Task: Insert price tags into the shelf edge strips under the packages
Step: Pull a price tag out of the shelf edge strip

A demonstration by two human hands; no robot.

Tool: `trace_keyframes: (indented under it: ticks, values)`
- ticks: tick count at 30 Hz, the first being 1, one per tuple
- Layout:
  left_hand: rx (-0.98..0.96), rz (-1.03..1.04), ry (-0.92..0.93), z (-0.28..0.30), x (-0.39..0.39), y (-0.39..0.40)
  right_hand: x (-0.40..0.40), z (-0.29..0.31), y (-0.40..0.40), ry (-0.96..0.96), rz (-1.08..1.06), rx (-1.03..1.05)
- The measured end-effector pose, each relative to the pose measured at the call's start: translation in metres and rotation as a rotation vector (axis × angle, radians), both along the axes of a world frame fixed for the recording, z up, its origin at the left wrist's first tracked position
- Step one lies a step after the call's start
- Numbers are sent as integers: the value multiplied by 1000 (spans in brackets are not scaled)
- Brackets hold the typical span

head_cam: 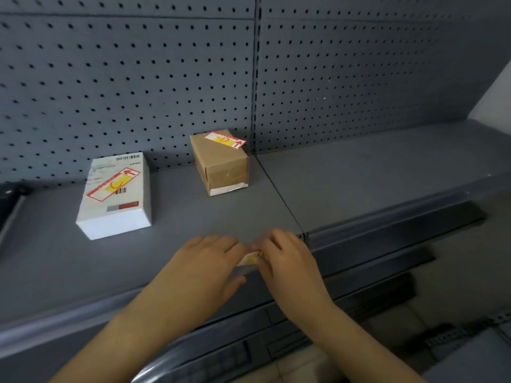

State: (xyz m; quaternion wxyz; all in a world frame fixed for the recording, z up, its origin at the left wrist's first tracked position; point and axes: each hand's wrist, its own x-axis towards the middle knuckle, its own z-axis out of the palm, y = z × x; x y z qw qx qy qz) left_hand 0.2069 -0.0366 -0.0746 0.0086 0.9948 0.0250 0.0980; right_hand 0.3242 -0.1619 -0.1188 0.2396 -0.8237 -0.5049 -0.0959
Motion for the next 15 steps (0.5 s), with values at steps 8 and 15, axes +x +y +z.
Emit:
trace_keyframes:
  ticks: [8,15]
  values:
    - [7,226,-6,9,4,-16,28,21,-1,130,227,-37]
    - [120,587,29,23,-31,-17,30,51,5,95,402,24]
